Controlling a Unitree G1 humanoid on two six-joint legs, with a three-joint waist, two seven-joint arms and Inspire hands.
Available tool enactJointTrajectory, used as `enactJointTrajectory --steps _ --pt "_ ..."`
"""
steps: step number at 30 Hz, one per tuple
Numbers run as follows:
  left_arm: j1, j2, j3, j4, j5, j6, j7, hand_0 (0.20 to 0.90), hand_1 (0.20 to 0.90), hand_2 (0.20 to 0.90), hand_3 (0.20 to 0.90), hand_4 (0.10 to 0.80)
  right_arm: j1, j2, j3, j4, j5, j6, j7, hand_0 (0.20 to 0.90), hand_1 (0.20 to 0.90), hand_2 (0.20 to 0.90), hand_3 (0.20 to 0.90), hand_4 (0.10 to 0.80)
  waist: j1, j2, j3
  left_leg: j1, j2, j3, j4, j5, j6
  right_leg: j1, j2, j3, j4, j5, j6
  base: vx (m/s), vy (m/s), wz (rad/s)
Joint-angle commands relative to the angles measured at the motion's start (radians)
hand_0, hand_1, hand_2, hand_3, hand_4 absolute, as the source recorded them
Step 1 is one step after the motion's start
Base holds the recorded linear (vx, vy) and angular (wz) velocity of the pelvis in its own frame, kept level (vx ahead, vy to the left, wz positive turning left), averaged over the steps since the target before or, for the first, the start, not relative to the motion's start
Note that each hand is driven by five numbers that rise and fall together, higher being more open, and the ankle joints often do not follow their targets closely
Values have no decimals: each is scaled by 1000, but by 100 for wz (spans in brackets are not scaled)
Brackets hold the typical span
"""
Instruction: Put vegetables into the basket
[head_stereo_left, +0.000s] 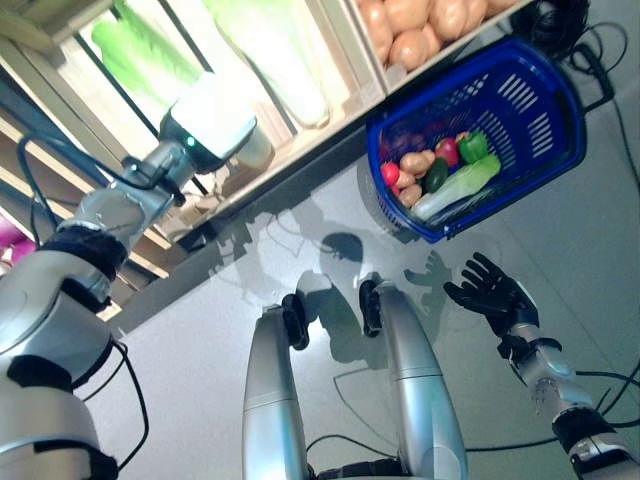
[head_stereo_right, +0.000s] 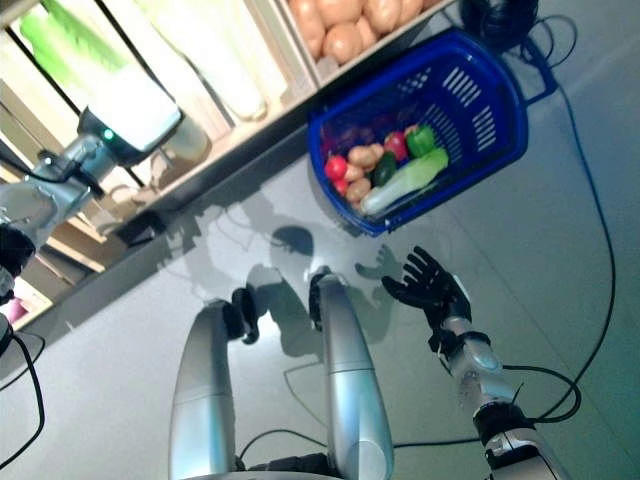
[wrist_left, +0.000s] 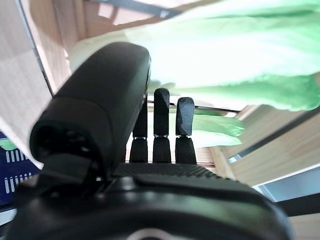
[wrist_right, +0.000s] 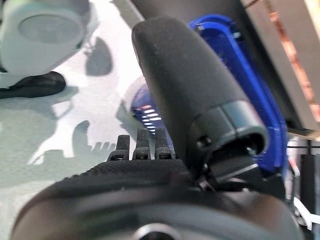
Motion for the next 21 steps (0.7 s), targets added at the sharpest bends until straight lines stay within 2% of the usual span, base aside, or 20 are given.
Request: enactJointTrajectory --steps 1,10,14,15,17,18,21 --pt "-57 67 59 22 -23 39 124 300 300 300 300 400 16 -38 -67 -60 47 -78 24 900 900 900 900 800 -1 -7 -42 74 -22 97 -51 44 47 109 30 -48 -146 159 -17 100 0 2" --pt "51 72 151 -71 -175 -21 224 300 300 300 300 400 72 -11 -69 -136 18 -64 17 900 900 900 900 800 8 5 -152 205 -43 90 -145 33 36 231 10 -42 -213 132 -9 76 -15 1" --pt "137 63 231 -108 -321 -72 255 300 300 300 300 400 100 14 -60 -153 -15 -69 24 900 900 900 900 800 14 10 -194 282 -49 89 -204 39 32 313 1 -44 -265 128 -11 105 -3 -1" --pt "178 53 279 -130 -371 -97 250 300 300 300 300 400 113 26 -55 -161 -38 -69 21 900 900 900 900 800 18 11 -207 308 -50 88 -225 43 31 341 -2 -45 -283 128 -12 82 5 1" --pt "217 46 323 -160 -437 -119 230 300 300 300 300 400 126 35 -49 -171 -53 -65 22 900 900 900 900 800 21 14 -219 336 -52 87 -247 48 32 371 -4 -45 -304 129 -13 114 9 0" --pt "271 29 383 -191 -461 -134 216 300 300 300 300 400 143 47 -46 -191 -75 -62 23 900 900 900 900 800 25 15 -231 365 -56 84 -273 55 31 400 -5 -44 -325 131 -14 107 8 1" --pt "341 -3 448 -226 -433 -150 181 300 300 300 300 400 167 65 -41 -221 -99 -55 35 900 900 900 900 800 26 18 -248 415 -62 82 -322 73 30 449 -5 -42 -364 137 -12 71 5 1"
